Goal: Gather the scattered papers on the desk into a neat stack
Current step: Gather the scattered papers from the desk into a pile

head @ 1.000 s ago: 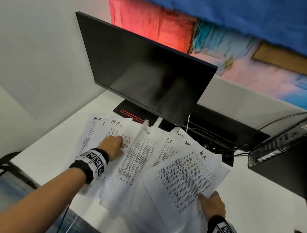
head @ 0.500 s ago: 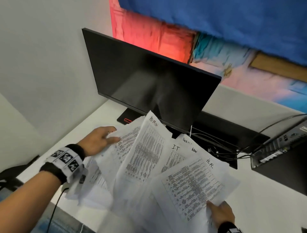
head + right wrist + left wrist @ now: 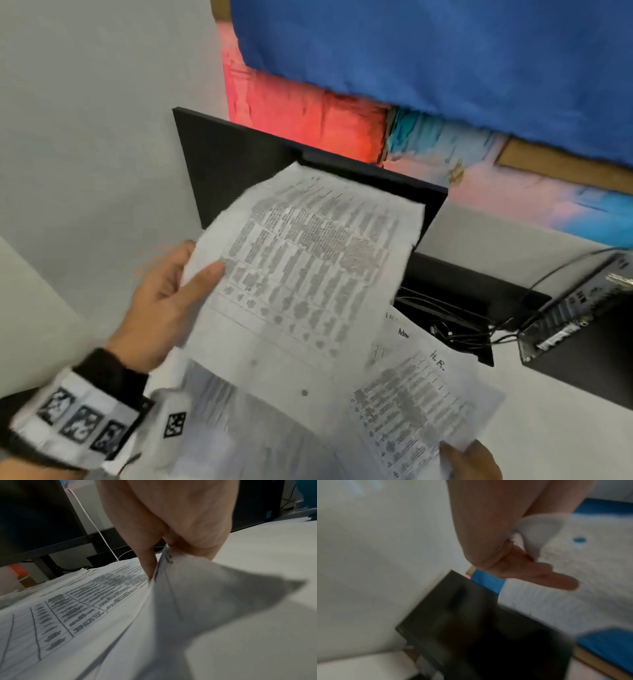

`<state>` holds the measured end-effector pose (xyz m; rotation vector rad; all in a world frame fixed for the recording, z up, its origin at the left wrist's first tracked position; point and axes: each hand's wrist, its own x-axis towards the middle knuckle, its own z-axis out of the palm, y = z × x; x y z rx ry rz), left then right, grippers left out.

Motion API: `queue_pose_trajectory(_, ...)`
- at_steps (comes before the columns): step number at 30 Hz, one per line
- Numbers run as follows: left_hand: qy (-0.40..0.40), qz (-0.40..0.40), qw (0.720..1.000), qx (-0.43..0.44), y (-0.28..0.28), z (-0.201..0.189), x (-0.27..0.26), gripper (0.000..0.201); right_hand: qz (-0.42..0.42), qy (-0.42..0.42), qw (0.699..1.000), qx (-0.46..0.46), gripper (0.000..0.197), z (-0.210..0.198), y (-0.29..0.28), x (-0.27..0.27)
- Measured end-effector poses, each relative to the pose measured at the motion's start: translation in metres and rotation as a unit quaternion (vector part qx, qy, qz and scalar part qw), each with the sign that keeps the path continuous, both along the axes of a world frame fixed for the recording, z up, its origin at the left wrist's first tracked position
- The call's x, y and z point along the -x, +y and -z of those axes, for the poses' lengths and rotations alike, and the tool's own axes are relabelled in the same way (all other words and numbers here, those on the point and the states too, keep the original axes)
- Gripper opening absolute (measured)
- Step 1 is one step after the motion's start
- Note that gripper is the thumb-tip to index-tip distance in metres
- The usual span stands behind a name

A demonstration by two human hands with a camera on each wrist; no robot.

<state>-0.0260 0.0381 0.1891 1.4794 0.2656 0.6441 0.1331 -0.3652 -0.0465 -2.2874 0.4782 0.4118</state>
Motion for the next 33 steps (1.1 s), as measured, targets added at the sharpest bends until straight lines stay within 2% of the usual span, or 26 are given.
queue_pose_trajectory(1,0.013,-0.002,1.000,0.010,-0.018,0.007,-0.008,0.013,0.008,0.055,0.998,-0.026,0.035,-0.003,-0.003,0.003)
queue_pose_trajectory(3,0.073,-0.013,0.997,0.024,-0.051,0.033,-0.027,0.011,-0.003,0.085,0.996,-0.038,0.036,-0.002,-0.006,-0.001)
queue_pose_trajectory(4,0.107,-0.004,0.993,0.045,-0.064,0.052,-0.036,0.015,0.001,0.081,0.996,-0.039,0.036,0.001,-0.008,-0.004)
queue_pose_trajectory(6,0.184,0.002,0.979,0.083,-0.088,0.082,-0.053,0.038,-0.007,0.062,0.997,-0.034,0.030,0.004,-0.011,-0.005)
queue_pose_trajectory(7,0.217,0.002,0.973,0.079,-0.099,0.096,-0.060,0.040,-0.015,0.056,0.998,-0.040,0.026,0.004,-0.010,-0.001)
queue_pose_trajectory(9,0.274,0.009,0.961,0.021,-0.118,0.124,-0.072,0.018,-0.015,0.048,0.997,-0.065,0.026,0.009,-0.016,0.003)
queue_pose_trajectory(11,0.335,0.021,0.941,-0.044,-0.130,0.150,-0.079,0.015,0.005,0.042,0.995,-0.095,0.025,0.009,-0.019,0.003)
queue_pose_trajectory(13,0.438,0.057,0.883,-0.159,-0.132,0.172,-0.077,0.021,0.036,0.028,0.992,-0.120,0.027,0.005,-0.018,0.002)
queue_pose_trajectory(15,0.505,0.048,0.814,-0.283,-0.132,0.189,-0.071,0.040,0.070,0.020,0.983,-0.170,0.038,0.005,-0.018,-0.003)
queue_pose_trajectory(18,0.502,-0.107,0.789,-0.337,-0.117,0.198,-0.065,0.075,0.104,0.026,0.961,-0.256,0.041,-0.001,-0.013,-0.007)
queue_pose_trajectory(20,0.540,-0.147,0.768,-0.311,-0.093,0.198,-0.065,0.096,0.100,0.041,0.953,-0.283,0.036,-0.003,-0.012,-0.011)
queue_pose_trajectory(22,0.577,-0.117,0.767,-0.254,-0.070,0.204,-0.064,0.107,0.070,0.053,0.957,-0.276,0.039,0.001,-0.012,-0.012)
queue_pose_trajectory(24,0.577,-0.056,0.785,-0.216,-0.060,0.212,-0.063,0.106,0.032,0.069,0.964,-0.256,0.046,0.007,-0.011,-0.014)
queue_pose_trajectory(25,0.574,-0.029,0.790,-0.212,-0.061,0.216,-0.062,0.104,0.008,0.083,0.967,-0.241,0.047,0.008,-0.008,-0.015)
queue_pose_trajectory(27,0.563,0.010,0.794,-0.230,-0.071,0.220,-0.060,0.100,-0.028,0.116,0.970,-0.211,0.036,0.006,0.002,-0.016)
queue_pose_trajectory(29,0.544,0.041,0.796,-0.262,-0.083,0.224,-0.060,0.092,-0.049,0.125,0.973,-0.187,0.046,0.000,0.017,-0.014)
queue_pose_trajectory(31,0.527,0.081,0.802,-0.270,-0.091,0.226,-0.061,0.087,-0.064,0.116,0.967,-0.217,0.054,-0.009,0.033,-0.007)
queue_pose_trajectory(32,0.521,0.094,0.808,-0.260,-0.092,0.225,-0.060,0.086,-0.058,0.111,0.963,-0.239,0.062,-0.013,0.042,-0.003)
queue_pose_trajectory(33,0.517,0.086,0.815,-0.249,-0.090,0.223,-0.059,0.085,-0.042,0.099,0.963,-0.248,0.078,-0.014,0.048,-0.001)
